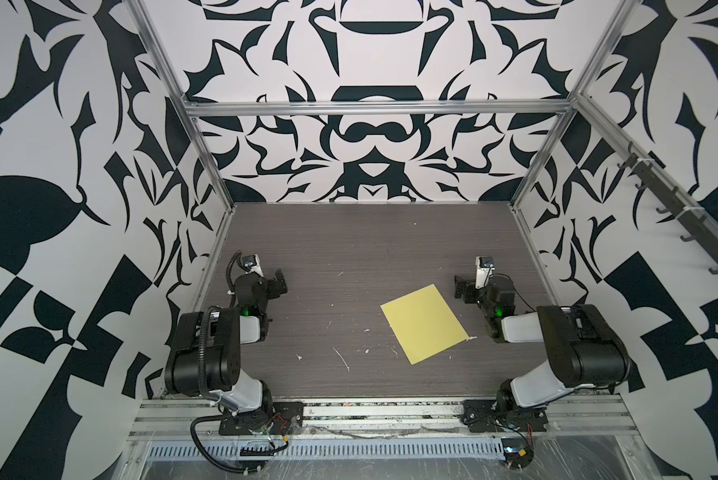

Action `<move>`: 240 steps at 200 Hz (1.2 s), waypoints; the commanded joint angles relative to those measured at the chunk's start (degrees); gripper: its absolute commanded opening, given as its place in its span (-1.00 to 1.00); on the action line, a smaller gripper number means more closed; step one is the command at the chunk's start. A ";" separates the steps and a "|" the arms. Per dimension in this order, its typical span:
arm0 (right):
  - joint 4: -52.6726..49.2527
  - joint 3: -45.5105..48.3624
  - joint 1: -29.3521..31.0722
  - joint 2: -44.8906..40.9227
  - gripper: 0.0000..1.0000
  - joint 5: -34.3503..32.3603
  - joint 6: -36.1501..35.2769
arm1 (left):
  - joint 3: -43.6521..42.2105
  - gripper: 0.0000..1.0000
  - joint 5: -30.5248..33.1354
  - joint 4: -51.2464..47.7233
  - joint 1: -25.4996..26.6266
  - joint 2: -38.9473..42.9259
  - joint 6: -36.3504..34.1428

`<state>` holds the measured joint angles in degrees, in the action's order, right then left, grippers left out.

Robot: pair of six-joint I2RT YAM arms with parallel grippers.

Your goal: Fold a paper plane with a square sheet of paper (pick it up from the middle)

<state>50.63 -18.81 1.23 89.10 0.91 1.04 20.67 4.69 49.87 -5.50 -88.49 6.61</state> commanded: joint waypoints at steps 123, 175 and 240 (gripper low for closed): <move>0.96 -1.03 0.20 -2.40 0.99 -3.55 0.77 | 0.52 0.99 -0.27 2.23 -0.11 0.06 0.01; -34.37 -14.81 0.27 -13.84 0.99 -16.00 12.85 | 1.86 0.99 10.95 -7.78 -0.11 9.34 5.04; -60.18 -23.60 1.47 -18.62 0.95 9.47 24.20 | 14.88 0.99 6.26 -43.44 0.25 25.12 16.93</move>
<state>5.04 -40.12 1.43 71.05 -1.61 18.55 32.97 14.59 20.80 -5.48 -67.22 17.02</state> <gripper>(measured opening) 0.992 0.995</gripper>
